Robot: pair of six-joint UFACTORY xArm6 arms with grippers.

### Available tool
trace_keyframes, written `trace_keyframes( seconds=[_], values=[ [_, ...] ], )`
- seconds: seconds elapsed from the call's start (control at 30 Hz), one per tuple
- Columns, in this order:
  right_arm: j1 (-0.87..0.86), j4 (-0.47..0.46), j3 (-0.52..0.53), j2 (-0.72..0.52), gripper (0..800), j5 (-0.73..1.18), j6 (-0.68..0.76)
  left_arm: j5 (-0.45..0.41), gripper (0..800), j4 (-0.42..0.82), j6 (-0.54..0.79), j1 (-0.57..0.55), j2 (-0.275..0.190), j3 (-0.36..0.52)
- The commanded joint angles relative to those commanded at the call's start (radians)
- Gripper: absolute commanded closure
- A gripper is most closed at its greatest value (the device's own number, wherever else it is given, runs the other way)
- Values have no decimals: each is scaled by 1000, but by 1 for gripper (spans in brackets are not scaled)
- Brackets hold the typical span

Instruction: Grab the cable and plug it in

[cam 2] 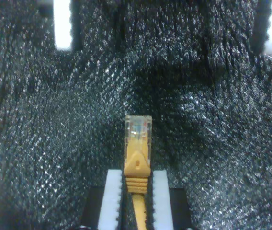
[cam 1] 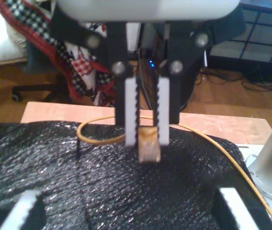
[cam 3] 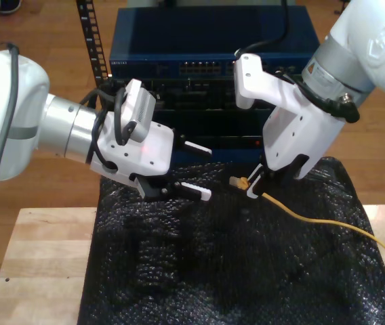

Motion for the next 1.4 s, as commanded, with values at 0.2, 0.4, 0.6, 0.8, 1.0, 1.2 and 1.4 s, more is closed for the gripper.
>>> trace_keyframes(
  seconds=[0.2, 0.4, 0.6, 0.8, 1.0, 1.2, 1.4],
  values=[
    [2, 5, -3, 26, 796, 0, 0, 6, 7, 3, 40, -5, -2, 2],
    [2, 8, -8, 49, 796, 0, 2, 9, 75, 6, 51, -5, 0, 3],
    [2, 9, -8, 49, 797, 0, 2, 6, 153, 5, 63, -9, 0, 6],
    [2, 11, -8, 48, 796, 0, 2, 9, 178, 5, 58, -9, 2, 8],
    [3, 9, -8, 48, 796, -2, 2, 11, 191, 6, 49, -11, 5, 8],
    [3, 11, -8, 48, 796, -2, 2, 21, 211, 6, 48, -11, 6, 8],
    [3, 12, -8, 44, 796, -2, 0, 31, 239, 5, 48, -12, 11, 8]
  ],
)
